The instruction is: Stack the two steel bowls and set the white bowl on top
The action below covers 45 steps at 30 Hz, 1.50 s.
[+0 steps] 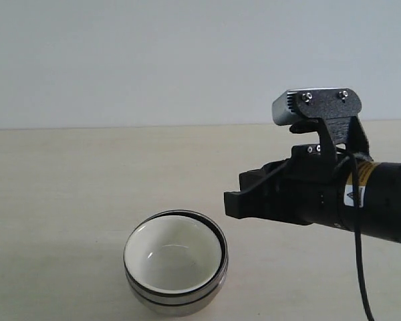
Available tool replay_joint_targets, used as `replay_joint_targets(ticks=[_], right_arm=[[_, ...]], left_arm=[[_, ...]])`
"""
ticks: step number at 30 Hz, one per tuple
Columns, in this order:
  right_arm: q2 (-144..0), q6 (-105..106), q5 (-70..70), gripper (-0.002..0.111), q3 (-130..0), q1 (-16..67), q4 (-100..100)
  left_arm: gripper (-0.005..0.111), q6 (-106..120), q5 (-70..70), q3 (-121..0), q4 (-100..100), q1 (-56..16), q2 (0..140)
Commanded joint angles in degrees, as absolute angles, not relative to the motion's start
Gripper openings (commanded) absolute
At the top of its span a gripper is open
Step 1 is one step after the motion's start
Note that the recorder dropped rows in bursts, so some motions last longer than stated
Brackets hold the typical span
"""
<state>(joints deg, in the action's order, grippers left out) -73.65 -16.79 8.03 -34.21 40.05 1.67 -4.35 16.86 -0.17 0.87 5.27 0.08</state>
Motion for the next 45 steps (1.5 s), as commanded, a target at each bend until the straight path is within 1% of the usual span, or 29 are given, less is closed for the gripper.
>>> replay_joint_targets(ticks=[1,5,7,11,19,25,31,38,41,45], right_arm=[[-72.4,-17.0,7.3,0.000,-34.0,39.8,2.0],[-65.0,-18.3,1.3,0.000,-33.2,38.9,0.7],[-60.5,-18.3,1.5,0.000,-31.2,37.8,0.7],[-47.2,-17.3,5.9,0.000,-24.1,33.4,0.7],[-25.2,-15.9,6.3,0.000,-8.2,21.5,0.7],[-13.4,-16.7,6.0,0.000,-0.7,18.8,0.0],[-5.7,-16.7,4.6,0.000,0.0,16.5,0.3],[0.0,-10.9,-4.7,0.000,0.0,14.2,0.6],[0.0,-9.4,-8.7,0.000,0.0,14.2,0.6],[0.0,-9.3,-9.6,0.000,0.0,13.7,0.6]], left_arm=[[0.004,-4.8,16.8,0.0,0.8,5.5,0.0],[0.004,-4.8,16.8,0.0,0.8,5.5,0.0],[0.004,-4.8,16.8,0.0,0.8,5.5,0.0],[0.004,-4.8,16.8,0.0,0.8,5.5,0.0],[0.004,-4.8,16.8,0.0,0.8,5.5,0.0],[0.004,-4.8,16.8,0.0,0.8,5.5,0.0],[0.004,-4.8,16.8,0.0,0.8,5.5,0.0],[0.004,-4.8,16.8,0.0,0.8,5.5,0.0],[0.004,-4.8,16.8,0.0,0.8,5.5,0.0],[0.004,-4.8,16.8,0.0,0.8,5.5,0.0]])
